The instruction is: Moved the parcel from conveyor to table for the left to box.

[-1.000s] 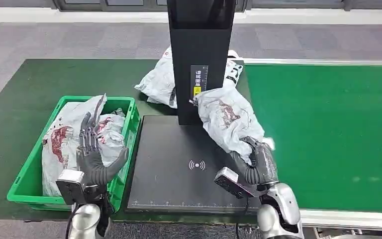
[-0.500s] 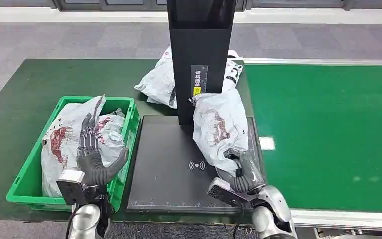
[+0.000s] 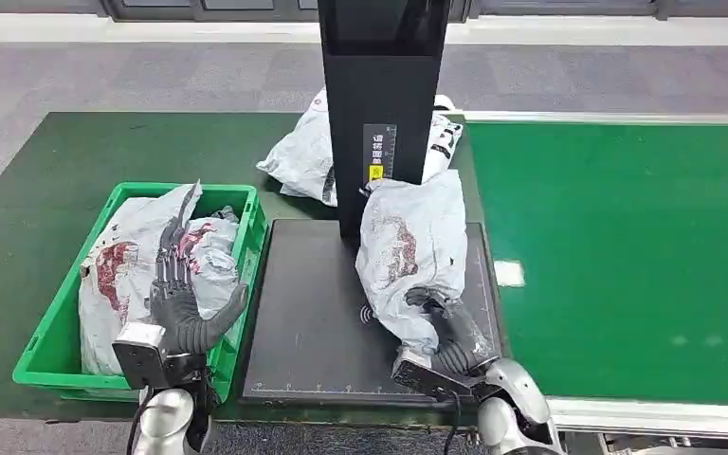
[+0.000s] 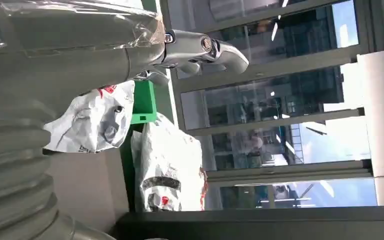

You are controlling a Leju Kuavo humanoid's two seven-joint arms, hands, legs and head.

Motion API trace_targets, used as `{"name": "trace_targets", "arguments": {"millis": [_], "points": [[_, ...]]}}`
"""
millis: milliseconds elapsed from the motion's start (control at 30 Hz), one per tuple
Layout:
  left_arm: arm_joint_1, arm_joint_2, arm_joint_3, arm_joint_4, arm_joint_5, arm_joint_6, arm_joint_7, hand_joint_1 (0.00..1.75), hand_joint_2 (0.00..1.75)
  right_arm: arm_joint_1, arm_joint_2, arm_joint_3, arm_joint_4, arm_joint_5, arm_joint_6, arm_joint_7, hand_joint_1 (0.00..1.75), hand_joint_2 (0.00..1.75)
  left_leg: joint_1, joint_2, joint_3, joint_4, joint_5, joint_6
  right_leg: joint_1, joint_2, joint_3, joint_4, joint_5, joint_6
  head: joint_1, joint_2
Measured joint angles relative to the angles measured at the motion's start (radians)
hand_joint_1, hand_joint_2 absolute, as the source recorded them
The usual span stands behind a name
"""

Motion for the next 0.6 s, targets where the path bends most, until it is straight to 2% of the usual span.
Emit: {"name": "trace_targets", "arguments": {"millis": [133,367,533,600], "points": [[-0.001,0.000,0.000,0.007,-0.005,-0.003,0.000,0.00,1.75,0.000,-0.002,0.000,0.000,-0.043,0.009,-0.018,0.00,1.75,0.000,0.000,0.000,0.000,0.000,0.000,0.000,0.000,0.000,0.000,0.000,0.000,0.000,0.000],[-0.004,0.000,0.000,0.023,-0.008,-0.011,0.000,0.00,1.75,0.026,-0.004,0.000,-0.066,-0.108,0.019,-0.126,0.00,1.75,0.000,0.000,0.000,0.000,0.000,0.000,0.000,0.000,0.000,0.000,0.000,0.000,0.000,0.000],[-0.004,0.000,0.000,0.028,-0.008,-0.011,0.000,0.00,1.75,0.040,-0.003,0.000,-0.121,-0.116,0.010,-0.133,0.00,1.75,0.000,0.001,0.000,0.000,0.000,0.000,0.000,0.001,-0.001,0.000,0.000,0.000,0.000,0.000],[-0.004,0.000,0.000,0.029,-0.009,-0.011,0.000,0.00,1.75,0.042,-0.003,0.000,-0.134,-0.099,-0.032,-0.135,0.00,1.75,0.000,0.001,0.000,0.000,0.000,0.000,0.000,0.001,0.000,0.000,0.000,0.000,0.000,0.000]]}}
